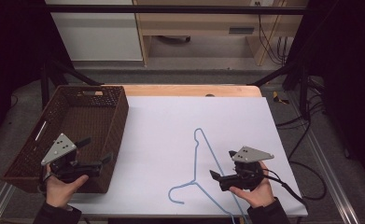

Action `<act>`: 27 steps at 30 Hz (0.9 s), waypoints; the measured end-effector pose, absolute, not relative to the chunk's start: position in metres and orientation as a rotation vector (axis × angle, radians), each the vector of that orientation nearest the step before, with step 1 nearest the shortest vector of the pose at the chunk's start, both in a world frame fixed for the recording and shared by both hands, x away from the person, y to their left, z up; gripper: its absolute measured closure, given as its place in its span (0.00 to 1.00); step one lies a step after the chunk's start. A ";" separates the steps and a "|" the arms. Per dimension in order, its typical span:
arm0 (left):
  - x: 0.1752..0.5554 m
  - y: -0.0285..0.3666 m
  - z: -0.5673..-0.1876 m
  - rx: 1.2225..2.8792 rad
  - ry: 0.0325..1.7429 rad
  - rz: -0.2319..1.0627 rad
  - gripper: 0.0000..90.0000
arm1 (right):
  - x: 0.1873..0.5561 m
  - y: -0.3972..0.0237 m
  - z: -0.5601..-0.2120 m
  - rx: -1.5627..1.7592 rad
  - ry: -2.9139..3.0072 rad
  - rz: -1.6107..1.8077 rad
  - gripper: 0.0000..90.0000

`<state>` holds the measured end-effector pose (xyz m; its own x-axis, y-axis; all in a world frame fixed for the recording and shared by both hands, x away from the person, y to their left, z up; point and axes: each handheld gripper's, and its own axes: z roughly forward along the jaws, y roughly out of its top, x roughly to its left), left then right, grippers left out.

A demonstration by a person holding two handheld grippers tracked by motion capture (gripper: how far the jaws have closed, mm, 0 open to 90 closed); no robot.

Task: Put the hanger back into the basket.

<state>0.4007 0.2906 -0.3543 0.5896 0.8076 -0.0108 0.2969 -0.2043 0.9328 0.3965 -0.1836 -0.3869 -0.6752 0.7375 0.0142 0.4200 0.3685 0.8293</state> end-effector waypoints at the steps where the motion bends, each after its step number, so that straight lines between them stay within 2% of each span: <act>1: 0.401 0.290 -0.354 1.770 0.908 0.608 0.05 | 0.396 -0.181 -0.389 1.011 2.282 1.209 0.09; 11: 0.400 0.291 -0.354 1.773 0.904 0.614 0.05 | 0.395 -0.164 -0.405 1.016 2.369 1.140 0.11; 27: 0.400 0.289 -0.354 1.777 0.895 0.610 0.06 | 0.388 -0.145 -0.434 1.027 2.470 0.962 0.22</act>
<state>0.3995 0.2889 -0.3540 0.5966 0.8025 -0.0030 0.2911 -0.2129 0.9327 0.3885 -0.1453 -0.4338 -0.7004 0.7136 -0.0166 0.5143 0.5206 0.6816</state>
